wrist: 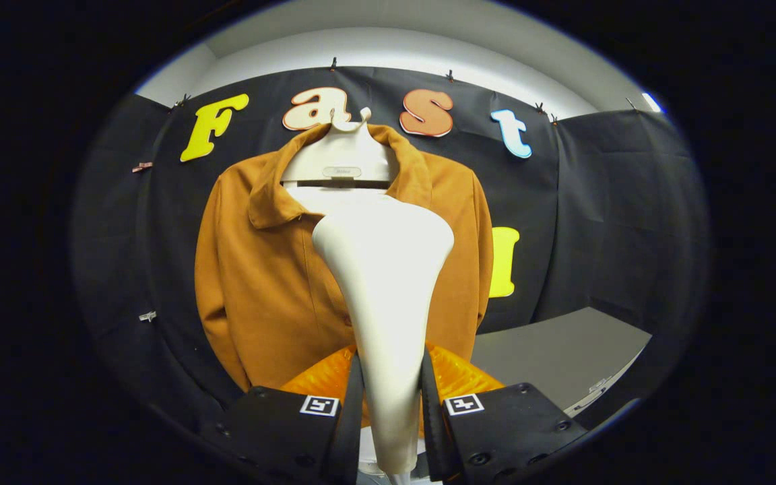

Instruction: Iron the clothes twice with a garment steamer, once on the left side and once on the right side.

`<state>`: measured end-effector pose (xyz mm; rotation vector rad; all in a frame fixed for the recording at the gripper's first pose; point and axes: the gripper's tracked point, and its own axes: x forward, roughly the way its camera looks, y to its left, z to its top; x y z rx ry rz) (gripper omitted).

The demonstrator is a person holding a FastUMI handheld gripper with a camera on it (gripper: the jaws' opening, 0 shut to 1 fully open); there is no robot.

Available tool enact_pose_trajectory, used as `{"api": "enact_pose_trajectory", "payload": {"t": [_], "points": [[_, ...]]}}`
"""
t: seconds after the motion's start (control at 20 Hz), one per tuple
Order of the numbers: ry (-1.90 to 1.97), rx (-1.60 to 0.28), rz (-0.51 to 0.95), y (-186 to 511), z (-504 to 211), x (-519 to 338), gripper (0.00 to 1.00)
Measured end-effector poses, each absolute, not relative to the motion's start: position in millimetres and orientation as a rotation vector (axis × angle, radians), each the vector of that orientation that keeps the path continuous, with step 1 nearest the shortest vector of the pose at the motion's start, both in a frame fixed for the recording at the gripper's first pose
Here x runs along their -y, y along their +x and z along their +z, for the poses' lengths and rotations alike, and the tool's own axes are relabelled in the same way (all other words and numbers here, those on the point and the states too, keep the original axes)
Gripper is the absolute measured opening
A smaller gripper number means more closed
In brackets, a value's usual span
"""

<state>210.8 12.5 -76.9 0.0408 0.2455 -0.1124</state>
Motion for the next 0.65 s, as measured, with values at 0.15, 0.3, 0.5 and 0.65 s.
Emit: {"api": "enact_pose_trajectory", "payload": {"t": [0.15, 0.3, 0.5, 0.65], "points": [[0.049, -0.191, -0.124, 208, -64, -5, 0.42], [0.062, -0.159, -0.108, 208, -57, -6, 0.42], [0.068, -0.114, -0.098, 205, -46, -4, 0.42], [0.068, -0.082, -0.093, 204, -40, -3, 0.42]]}}
